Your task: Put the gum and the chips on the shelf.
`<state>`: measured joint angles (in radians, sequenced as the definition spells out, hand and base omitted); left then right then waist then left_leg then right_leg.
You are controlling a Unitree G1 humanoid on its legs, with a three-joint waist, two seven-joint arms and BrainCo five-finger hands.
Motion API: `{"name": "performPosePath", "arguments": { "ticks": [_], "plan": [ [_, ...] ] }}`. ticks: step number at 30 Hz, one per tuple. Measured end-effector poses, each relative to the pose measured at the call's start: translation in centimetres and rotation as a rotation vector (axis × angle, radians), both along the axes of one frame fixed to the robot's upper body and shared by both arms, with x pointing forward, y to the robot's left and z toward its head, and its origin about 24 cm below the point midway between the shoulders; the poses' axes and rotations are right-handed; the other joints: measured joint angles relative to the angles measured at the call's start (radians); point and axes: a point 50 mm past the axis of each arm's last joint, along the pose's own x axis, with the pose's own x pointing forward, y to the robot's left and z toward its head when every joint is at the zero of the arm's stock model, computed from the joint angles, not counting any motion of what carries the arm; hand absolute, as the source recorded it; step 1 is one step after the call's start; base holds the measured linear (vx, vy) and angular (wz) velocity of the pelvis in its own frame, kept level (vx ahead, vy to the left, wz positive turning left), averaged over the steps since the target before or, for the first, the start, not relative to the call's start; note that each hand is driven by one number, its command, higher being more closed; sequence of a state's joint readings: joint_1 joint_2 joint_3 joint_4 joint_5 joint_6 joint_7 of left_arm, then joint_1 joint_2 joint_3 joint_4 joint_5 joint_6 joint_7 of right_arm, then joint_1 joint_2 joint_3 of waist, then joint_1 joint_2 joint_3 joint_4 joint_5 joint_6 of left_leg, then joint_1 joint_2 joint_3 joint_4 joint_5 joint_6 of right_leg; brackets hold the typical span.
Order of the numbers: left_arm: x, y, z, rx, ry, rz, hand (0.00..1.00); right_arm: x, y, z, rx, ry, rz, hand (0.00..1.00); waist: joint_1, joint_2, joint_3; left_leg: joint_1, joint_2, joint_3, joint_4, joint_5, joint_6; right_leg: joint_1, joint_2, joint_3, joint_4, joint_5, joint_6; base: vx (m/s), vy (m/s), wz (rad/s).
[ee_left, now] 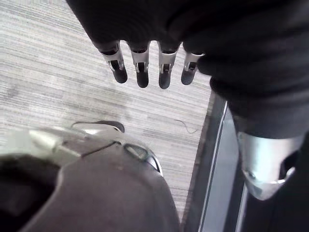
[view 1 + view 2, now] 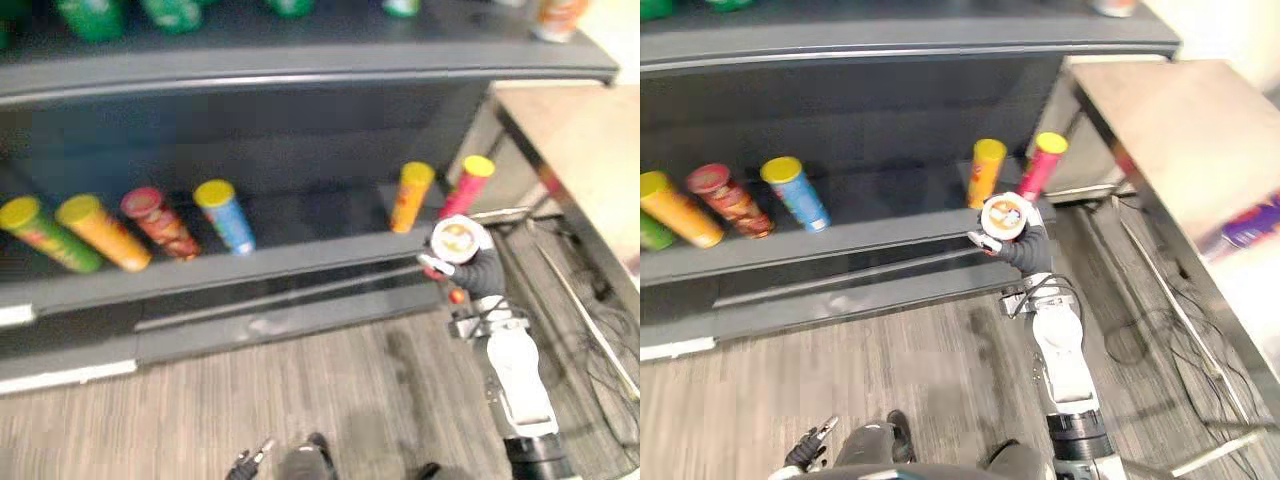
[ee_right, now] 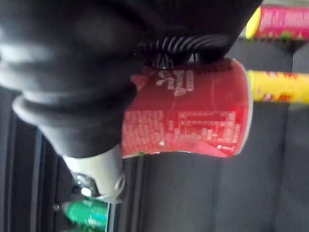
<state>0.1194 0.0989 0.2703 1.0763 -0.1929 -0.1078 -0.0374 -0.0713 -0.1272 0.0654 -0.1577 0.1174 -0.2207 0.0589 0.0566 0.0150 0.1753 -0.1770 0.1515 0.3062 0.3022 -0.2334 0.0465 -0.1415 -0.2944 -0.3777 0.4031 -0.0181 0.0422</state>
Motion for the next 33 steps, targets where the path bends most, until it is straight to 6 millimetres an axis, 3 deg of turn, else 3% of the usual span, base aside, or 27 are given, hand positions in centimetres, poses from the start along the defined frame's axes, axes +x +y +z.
{"name": "performPosePath", "arguments": {
  "ticks": [1,3,6,8,9,12,18,26,30,33],
  "plan": [
    [-0.3,0.5,0.0,0.013,0.018,-0.004,0.0,-0.4,-0.1,-0.5,-0.003,0.017,0.005,1.0,-0.011,-0.009,0.001,0.014,-0.041,-0.062,-0.024,0.011,0.007,-0.003,0.031,0.128,-0.017,-0.028,0.016,0.12,0.09,1.88],
    [-0.6,0.8,-0.1,0.026,0.036,-0.005,0.0,-0.8,0.2,-0.7,-0.004,0.024,0.022,1.0,-0.025,-0.023,0.0,0.033,-0.087,-0.124,-0.036,0.022,0.008,-0.012,0.047,0.223,-0.017,-0.043,0.02,0.18,0.02,1.61],
    [-0.8,1.0,-0.1,0.04,0.047,-0.01,0.0,-1.1,0.7,-0.6,0.004,0.02,0.067,1.0,-0.025,-0.026,0.001,0.053,-0.116,-0.241,-0.04,0.028,-0.003,-0.05,0.104,0.287,-0.045,-0.051,0.03,0.21,-0.084,1.38],
    [-1.2,1.0,-0.2,0.037,0.063,-0.009,0.0,-1.1,1.1,-0.4,0.004,0.013,0.091,1.0,-0.025,-0.04,-0.001,0.062,-0.124,-0.283,-0.049,0.036,-0.034,-0.066,0.119,0.329,-0.119,-0.033,0.054,0.19,-0.179,0.93],
    [-1.6,1.1,-0.3,0.039,0.075,-0.003,0.0,-1.2,1.5,-0.4,0.032,0.015,0.11,1.0,-0.023,-0.067,0.001,0.077,-0.135,-0.289,-0.051,0.029,-0.054,-0.063,0.106,0.328,-0.165,0.014,0.082,0.16,-0.211,0.7],
    [-2.3,0.6,-0.5,0.016,0.092,0.024,0.0,-1.3,2.1,-0.2,0.048,0.009,0.151,1.0,-0.011,-0.066,-0.001,0.097,-0.092,-0.291,-0.073,0.039,-0.1,-0.013,0.142,0.302,-0.223,-0.009,0.091,0.14,-0.234,0.05],
    [-1.7,0.4,-0.4,-0.002,0.067,0.018,0.0,-2.1,0.8,-1.1,0.105,0.048,0.128,1.0,-0.031,-0.058,-0.003,0.126,-0.033,-0.373,-0.192,0.113,-0.18,0.057,0.193,0.163,-0.293,-0.043,0.038,0.07,-0.22,0.39],
    [-2.0,0.1,-0.5,-0.005,0.078,0.005,0.0,-2.5,-1.1,-2.1,0.107,0.087,-0.001,1.0,-0.031,-0.04,-0.014,0.136,-0.025,-0.344,-0.32,0.208,-0.173,0.087,0.19,0.061,-0.328,-0.049,0.027,-0.06,-0.04,0.42],
    [-3.4,0.0,-0.7,0.005,0.121,0.0,0.0,-2.8,-1.2,-2.6,0.073,0.108,-0.036,1.0,-0.029,-0.04,-0.055,0.162,-0.026,-0.262,-0.358,0.217,-0.159,0.097,0.194,0.102,-0.39,-0.007,0.038,-0.08,0.03,-0.28],
    [-3.1,0.2,-0.7,0.018,0.118,0.009,0.0,-2.8,-2.0,-2.6,0.059,0.104,-0.083,1.0,-0.03,-0.038,-0.063,0.163,-0.034,-0.214,-0.373,0.224,-0.149,0.093,0.195,0.141,-0.443,0.038,0.046,-0.07,0.044,-0.47]
  ]
}}
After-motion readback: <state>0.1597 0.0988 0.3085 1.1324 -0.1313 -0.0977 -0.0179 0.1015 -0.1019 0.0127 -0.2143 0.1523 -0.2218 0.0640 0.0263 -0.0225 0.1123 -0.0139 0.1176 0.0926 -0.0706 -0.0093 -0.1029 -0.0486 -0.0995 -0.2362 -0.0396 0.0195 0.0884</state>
